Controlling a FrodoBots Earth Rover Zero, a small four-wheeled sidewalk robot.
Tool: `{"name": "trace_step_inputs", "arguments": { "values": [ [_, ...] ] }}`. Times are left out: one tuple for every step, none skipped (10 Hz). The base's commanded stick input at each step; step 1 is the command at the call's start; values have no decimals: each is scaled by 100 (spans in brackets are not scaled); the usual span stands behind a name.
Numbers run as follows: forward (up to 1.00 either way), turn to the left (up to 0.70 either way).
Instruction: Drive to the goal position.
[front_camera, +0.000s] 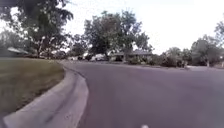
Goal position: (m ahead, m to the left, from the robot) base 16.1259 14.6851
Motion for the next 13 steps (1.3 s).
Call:
{"name": "trace_step_inputs", "arguments": {
  "values": [
    [100, 3],
    [100, 6],
    [100, 17],
    [100, 36],
    [100, 25],
    [100, 8],
    [100, 1],
    [100, 1],
    [100, 8],
    [100, 20],
    [100, 40],
    [100, 39],
    [100, 24]
  ]
}}
